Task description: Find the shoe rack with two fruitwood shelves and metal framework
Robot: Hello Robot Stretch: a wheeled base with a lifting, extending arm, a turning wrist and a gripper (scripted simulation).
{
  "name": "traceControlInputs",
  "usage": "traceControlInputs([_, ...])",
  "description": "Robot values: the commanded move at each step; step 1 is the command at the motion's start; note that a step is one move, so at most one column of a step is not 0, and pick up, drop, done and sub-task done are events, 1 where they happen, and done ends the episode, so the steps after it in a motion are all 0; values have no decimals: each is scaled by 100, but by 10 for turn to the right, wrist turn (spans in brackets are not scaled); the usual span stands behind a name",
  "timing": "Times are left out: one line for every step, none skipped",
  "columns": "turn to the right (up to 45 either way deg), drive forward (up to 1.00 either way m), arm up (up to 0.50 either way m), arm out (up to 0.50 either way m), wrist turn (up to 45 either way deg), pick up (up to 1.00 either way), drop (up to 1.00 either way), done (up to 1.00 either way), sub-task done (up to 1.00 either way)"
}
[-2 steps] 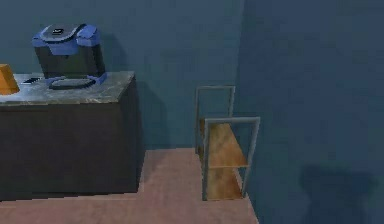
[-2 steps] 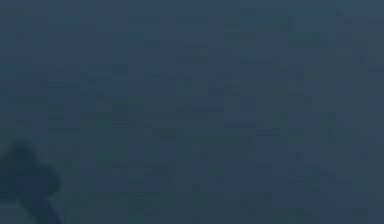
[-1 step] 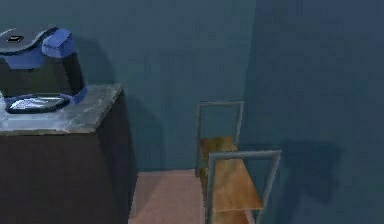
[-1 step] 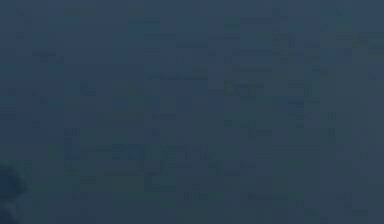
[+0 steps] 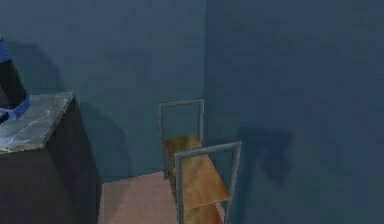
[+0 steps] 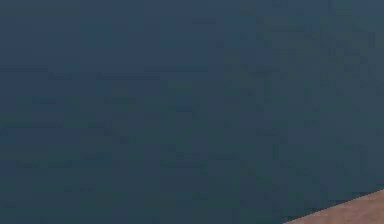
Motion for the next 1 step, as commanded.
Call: traceControlInputs([0, 0, 0, 0, 0, 0, 0, 100, 0])
